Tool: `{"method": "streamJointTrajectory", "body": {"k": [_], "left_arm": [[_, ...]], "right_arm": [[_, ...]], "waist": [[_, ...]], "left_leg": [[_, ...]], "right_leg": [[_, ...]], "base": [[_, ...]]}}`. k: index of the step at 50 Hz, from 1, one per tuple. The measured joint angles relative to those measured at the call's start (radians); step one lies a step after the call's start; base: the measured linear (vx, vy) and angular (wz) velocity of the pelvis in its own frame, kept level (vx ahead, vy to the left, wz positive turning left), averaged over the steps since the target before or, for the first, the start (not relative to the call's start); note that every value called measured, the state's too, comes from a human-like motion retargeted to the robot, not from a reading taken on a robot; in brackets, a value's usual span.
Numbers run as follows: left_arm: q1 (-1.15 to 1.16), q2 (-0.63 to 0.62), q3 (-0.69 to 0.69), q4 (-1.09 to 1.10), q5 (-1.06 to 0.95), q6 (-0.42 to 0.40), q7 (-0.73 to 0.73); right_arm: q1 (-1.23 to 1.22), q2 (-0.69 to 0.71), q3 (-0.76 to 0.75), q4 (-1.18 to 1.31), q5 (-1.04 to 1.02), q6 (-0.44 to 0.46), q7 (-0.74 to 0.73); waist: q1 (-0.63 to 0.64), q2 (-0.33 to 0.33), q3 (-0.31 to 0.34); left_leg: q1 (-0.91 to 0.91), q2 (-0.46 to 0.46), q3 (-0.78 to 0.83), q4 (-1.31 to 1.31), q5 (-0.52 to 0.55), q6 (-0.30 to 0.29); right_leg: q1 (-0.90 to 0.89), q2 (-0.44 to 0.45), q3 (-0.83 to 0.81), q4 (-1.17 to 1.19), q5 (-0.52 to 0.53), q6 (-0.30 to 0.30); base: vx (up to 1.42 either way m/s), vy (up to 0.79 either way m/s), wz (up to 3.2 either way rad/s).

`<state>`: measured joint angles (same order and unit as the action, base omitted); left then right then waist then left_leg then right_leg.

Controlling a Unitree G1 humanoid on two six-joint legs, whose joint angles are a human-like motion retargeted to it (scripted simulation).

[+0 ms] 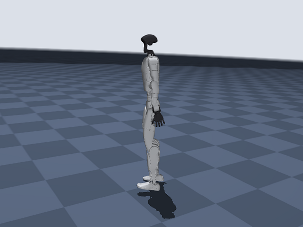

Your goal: In place motions

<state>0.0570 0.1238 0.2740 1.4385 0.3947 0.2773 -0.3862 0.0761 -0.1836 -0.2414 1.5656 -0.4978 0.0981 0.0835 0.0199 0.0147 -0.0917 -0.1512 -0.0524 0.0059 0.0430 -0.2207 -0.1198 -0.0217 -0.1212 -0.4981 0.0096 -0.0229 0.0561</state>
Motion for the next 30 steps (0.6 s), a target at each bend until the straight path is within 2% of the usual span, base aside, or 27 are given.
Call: {"method": "streamJointTrajectory", "body": {"k": [5,10,12,14,15,17,18,20,23,25,28,30], "left_arm": [[0.087,0.001,0.073,0.1,-0.041,0.035,-0.006],[0.127,-0.009,0.123,0.238,-0.044,0.067,-0.013],[0.121,-0.015,0.105,0.261,-0.035,0.087,0.01],[0.1,-0.017,0.081,0.261,-0.018,0.098,0.023],[0.087,-0.016,0.063,0.261,-0.017,0.091,0.026],[0.053,-0.005,0.009,0.261,-0.024,0.07,0.022],[0.033,0.003,-0.017,0.261,-0.019,0.069,0.017],[-0.011,0.009,-0.056,0.25,-0.004,0.08,0.013],[-0.067,0.004,-0.138,0.181,-0.008,0.069,0.003],[-0.104,0.004,-0.182,0.129,-0.015,0.048,-0.003],[-0.162,0.02,-0.214,0.048,-0.018,0.031,-0.001],[-0.198,0.032,-0.221,-0.002,-0.011,0.021,0.011]], "right_arm": [[-0.004,0.038,0.046,-0.144,-0.139,-0.035,0.105],[-0.018,0.013,0.108,-0.196,-0.211,-0.078,0.07],[-0.02,-0.002,0.103,-0.173,-0.214,-0.089,0.04],[-0.031,-0.013,0.101,-0.136,-0.203,-0.096,0.008],[-0.035,-0.015,0.102,-0.12,-0.198,-0.094,-0.007],[-0.027,-0.013,0.09,-0.091,-0.207,-0.087,-0.034],[-0.016,-0.011,0.082,-0.076,-0.212,-0.086,-0.042],[0.006,-0.013,0.075,-0.038,-0.211,-0.093,-0.056],[0.037,-0.026,0.064,0.011,-0.197,-0.078,-0.072],[0.057,-0.041,0.057,0.037,-0.177,-0.064,-0.082],[0.059,-0.063,0.052,0.095,-0.114,-0.045,-0.074],[0.057,-0.07,0.032,0.134,-0.062,-0.036,-0.061]], "waist": [[0.072,-0.04,-0.021],[0.079,-0.028,-0.031],[0.098,0.008,-0.041],[0.114,0.051,-0.026],[0.086,0.076,-0.009],[0.05,0.083,0.028],[-0.008,0.103,0.043],[-0.067,0.111,0.082],[-0.193,0.162,0.175],[-0.296,0.212,0.252],[-0.429,0.284,0.389],[-0.475,0.31,0.47]], "left_leg": [[0.048,-0.059,-0.003,-0.031,-0.024,0.051],[0.078,-0.09,-0.049,-0.028,-0.043,0.081],[0.076,-0.06,-0.067,-0.013,-0.048,0.072],[0.074,-0.004,-0.066,0.007,-0.051,0.051],[0.076,0.023,-0.084,0.022,-0.049,0.043],[0.094,0.038,-0.064,0.032,-0.046,0.045],[0.09,0.058,-0.098,0.042,-0.04,0.044],[0.091,0.079,-0.099,0.054,-0.031,0.049],[0.069,0.141,-0.125,0.092,-0.022,0.067],[0.05,0.196,-0.151,0.115,-0.021,0.078],[0.021,0.287,-0.197,0.158,-0.018,0.092],[0.011,0.329,-0.219,0.192,-0.017,0.097]], "right_leg": [[0.0,-0.053,0.019,0.018,0.015,0.028],[-0.017,-0.094,0.029,0.129,0.041,0.017],[-0.096,-0.103,0.038,0.306,0.117,-0.04],[-0.221,-0.079,0.123,0.559,0.154,-0.135],[-0.272,-0.055,0.151,0.676,0.137,-0.168],[-0.345,-0.103,0.068,0.795,0.087,-0.185],[-0.386,-0.117,0.001,0.81,0.07,-0.185],[-0.526,-0.118,0.007,0.787,0.046,-0.166],[-0.732,-0.105,0.053,0.567,0.049,-0.174],[-0.844,-0.109,0.099,0.378,0.033,-0.204],[-0.951,-0.119,0.128,0.135,-0.013,-0.238],[-0.993,-0.123,0.191,0.061,-0.008,-0.248]], "base": [[-0.07,0.27,-0.45],[-0.11,0.3,-0.02],[-0.16,0.29,-0.16],[-0.23,0.16,0.07],[-0.29,0.1,0.7],[-0.26,-0.01,1.02],[-0.21,-0.07,1.59],[-0.2,0.0,1.23],[-0.28,0.12,1.21],[-0.31,0.2,1.33],[-0.27,0.2,0.92],[-0.17,0.13,0.6]]}}
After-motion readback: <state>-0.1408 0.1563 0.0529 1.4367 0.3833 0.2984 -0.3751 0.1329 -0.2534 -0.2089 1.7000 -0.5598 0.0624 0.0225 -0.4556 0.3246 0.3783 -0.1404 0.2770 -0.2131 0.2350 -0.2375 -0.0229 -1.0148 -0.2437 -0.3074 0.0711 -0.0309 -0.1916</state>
